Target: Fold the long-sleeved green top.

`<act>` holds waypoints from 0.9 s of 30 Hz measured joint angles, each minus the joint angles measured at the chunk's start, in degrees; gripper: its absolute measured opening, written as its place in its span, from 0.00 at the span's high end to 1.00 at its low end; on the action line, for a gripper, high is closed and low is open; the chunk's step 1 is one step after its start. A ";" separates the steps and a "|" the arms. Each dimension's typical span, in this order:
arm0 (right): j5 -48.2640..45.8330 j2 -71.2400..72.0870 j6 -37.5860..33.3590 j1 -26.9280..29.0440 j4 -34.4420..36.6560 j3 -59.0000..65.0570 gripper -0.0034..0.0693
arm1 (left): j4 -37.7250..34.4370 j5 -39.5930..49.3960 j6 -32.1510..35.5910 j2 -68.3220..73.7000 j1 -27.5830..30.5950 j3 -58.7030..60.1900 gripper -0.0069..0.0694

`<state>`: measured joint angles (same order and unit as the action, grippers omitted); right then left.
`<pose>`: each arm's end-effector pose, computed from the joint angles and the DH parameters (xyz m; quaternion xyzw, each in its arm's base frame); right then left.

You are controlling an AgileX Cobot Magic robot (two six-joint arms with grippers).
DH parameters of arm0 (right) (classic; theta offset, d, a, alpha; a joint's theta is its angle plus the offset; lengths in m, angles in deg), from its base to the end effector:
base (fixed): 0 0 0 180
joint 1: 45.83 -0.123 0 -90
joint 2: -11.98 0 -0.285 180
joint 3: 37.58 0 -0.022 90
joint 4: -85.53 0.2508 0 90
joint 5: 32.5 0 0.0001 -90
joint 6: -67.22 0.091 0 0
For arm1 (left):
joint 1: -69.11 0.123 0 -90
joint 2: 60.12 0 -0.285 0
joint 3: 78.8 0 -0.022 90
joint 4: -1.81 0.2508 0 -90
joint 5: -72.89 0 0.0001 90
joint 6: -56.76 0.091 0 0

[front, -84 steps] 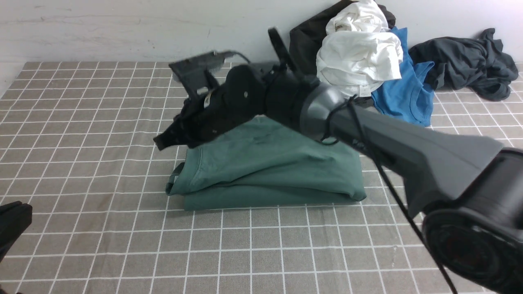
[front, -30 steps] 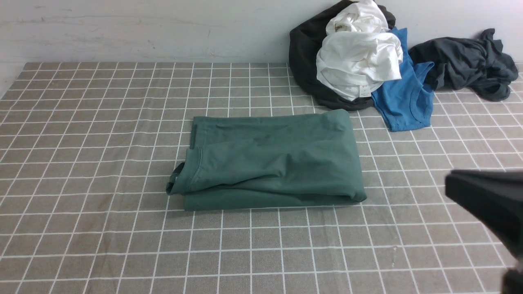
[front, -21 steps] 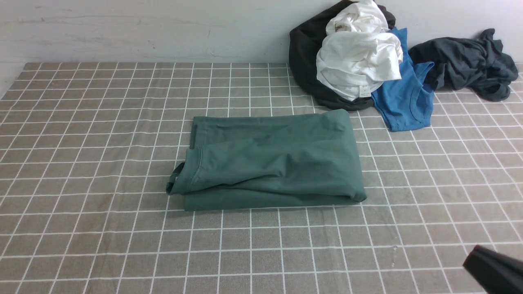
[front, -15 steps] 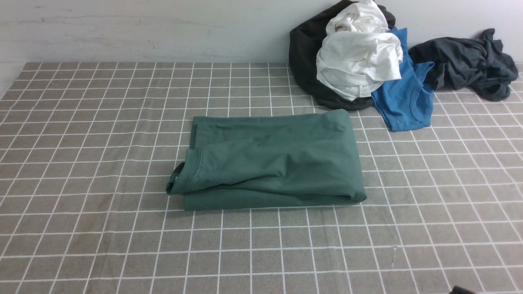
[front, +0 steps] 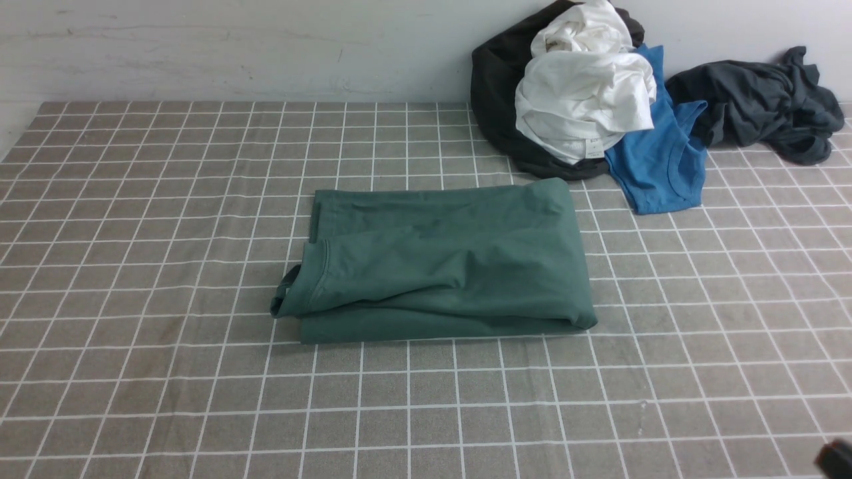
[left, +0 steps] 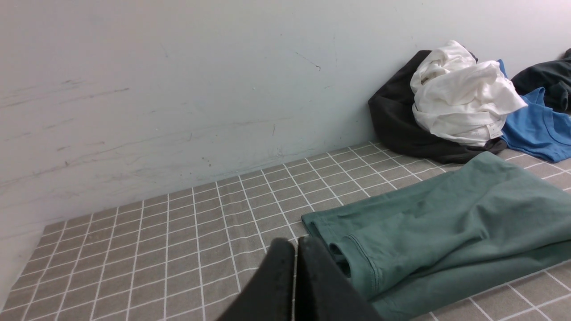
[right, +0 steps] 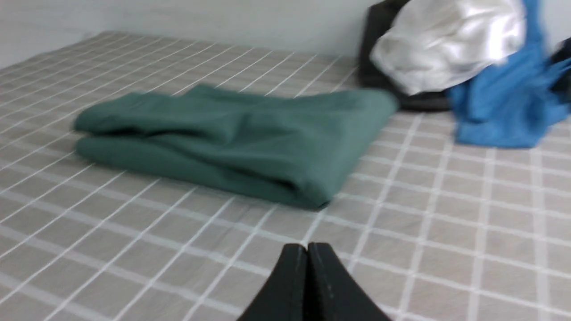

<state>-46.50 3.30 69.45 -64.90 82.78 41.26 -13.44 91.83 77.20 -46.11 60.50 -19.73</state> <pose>0.0542 0.0176 0.1806 -0.1276 0.7638 0.0980 0.6250 0.0460 -0.0148 0.2837 0.1204 0.7055 -0.0466 0.6969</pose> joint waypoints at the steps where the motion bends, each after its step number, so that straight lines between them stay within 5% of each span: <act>1: -0.15 0.73 -1.41 3.28 0.31 0.00 0.97 | 0.00 0.02 0.00 0.00 0.00 0.00 0.92; 5: -2.47 1.44 -6.58 14.78 2.75 0.00 0.97 | 0.00 0.22 0.00 -0.06 0.00 0.00 0.92; 9: -6.25 1.44 -8.01 18.48 4.65 -0.13 0.97 | 0.00 0.39 0.00 -0.06 0.00 0.00 0.92; 27: -6.72 1.44 -8.40 19.38 5.06 -0.25 0.97 | 0.00 -0.17 0.00 -1.09 0.00 0.96 0.92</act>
<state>-53.22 4.74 61.04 -45.51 87.84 41.01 -13.44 91.66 77.20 -47.20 60.50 -18.78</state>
